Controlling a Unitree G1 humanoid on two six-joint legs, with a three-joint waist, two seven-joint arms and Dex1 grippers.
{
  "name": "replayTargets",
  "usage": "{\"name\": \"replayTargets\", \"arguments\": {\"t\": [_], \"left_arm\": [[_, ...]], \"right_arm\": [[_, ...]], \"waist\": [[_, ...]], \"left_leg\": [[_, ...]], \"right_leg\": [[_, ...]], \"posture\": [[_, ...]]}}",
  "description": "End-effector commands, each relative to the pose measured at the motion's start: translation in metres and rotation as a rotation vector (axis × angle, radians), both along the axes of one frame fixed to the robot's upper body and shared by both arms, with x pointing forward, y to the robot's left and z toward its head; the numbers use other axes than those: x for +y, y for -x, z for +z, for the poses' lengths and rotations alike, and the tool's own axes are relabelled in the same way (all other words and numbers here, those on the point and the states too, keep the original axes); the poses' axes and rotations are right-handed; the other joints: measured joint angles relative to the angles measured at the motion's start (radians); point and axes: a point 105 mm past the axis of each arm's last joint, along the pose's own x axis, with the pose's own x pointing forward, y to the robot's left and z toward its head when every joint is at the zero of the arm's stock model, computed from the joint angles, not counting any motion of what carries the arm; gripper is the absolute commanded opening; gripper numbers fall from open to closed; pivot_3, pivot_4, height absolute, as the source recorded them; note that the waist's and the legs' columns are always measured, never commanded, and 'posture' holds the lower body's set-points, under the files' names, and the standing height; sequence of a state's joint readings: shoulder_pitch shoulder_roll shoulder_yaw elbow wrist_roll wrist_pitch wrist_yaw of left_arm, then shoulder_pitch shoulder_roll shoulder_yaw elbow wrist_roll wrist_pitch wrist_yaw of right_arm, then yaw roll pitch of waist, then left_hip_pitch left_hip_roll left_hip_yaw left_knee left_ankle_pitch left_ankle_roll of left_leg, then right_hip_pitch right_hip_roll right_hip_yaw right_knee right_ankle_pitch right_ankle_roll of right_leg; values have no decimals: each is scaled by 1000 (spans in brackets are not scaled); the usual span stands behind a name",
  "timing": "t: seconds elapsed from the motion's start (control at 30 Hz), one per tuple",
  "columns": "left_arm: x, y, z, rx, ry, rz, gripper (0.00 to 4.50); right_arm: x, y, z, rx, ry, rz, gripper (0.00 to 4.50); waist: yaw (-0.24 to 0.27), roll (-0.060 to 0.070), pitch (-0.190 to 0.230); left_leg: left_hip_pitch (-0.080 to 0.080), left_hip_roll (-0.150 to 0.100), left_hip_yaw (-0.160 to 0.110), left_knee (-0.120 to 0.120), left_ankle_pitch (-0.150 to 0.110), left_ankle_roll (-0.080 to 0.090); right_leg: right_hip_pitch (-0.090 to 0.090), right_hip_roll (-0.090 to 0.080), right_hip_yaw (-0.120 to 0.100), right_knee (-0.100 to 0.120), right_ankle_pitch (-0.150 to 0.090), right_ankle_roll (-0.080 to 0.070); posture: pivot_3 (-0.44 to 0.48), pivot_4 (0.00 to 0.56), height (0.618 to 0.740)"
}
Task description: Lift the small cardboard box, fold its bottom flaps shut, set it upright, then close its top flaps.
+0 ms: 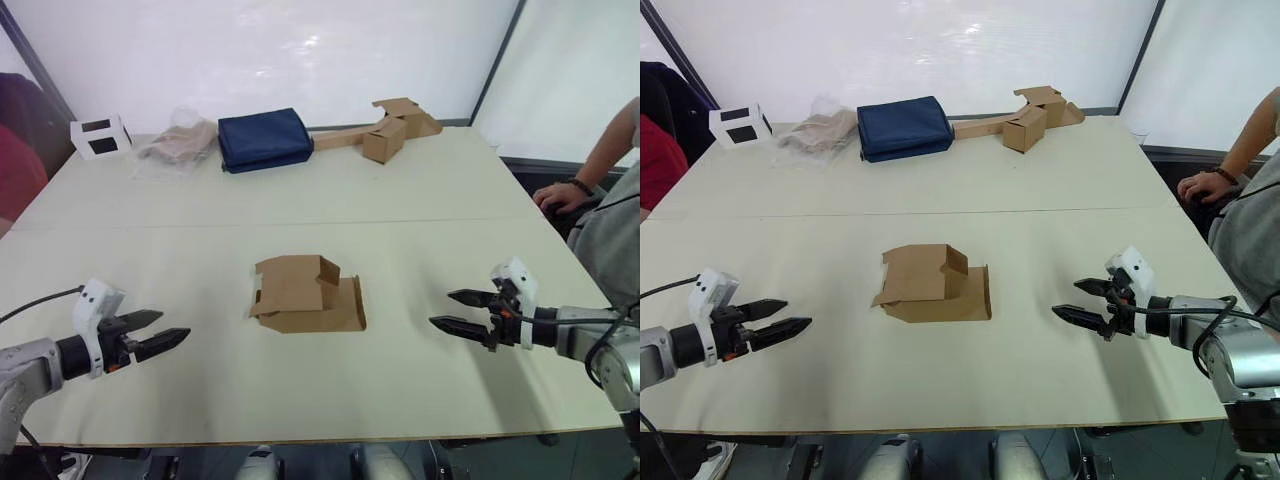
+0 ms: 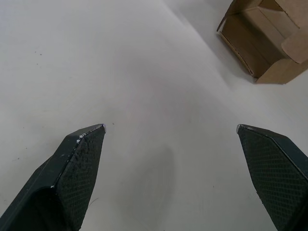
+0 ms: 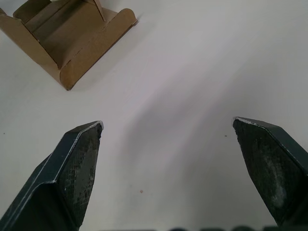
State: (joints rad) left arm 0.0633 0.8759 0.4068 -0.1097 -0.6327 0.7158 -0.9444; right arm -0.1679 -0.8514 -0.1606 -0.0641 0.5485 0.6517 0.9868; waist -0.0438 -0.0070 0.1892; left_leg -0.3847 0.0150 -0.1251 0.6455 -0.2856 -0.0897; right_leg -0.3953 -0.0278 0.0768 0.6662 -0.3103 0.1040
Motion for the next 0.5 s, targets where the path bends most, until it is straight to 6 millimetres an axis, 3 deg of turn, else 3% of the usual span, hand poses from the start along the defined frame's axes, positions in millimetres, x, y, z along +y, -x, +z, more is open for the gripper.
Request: {"name": "replayTargets", "arguments": {"t": [0.03,0.5], "left_arm": [[0,-2,9,-31,-22,-24,4500],[1,-9,14,-80,-13,-34,4500]], "right_arm": [[4,0,10,-42,2,11,4458],[12,-1,16,-64,-30,19,4458]], "waist": [[0,0,0],[0,0,0]], "left_leg": [[0,0,0,0,0,0],[0,0,0,0,0,0]], "right_leg": [[0,0,0,0,0,0],[0,0,0,0,0,0]], "posture": [[0,150,740],[0,150,740]]}}
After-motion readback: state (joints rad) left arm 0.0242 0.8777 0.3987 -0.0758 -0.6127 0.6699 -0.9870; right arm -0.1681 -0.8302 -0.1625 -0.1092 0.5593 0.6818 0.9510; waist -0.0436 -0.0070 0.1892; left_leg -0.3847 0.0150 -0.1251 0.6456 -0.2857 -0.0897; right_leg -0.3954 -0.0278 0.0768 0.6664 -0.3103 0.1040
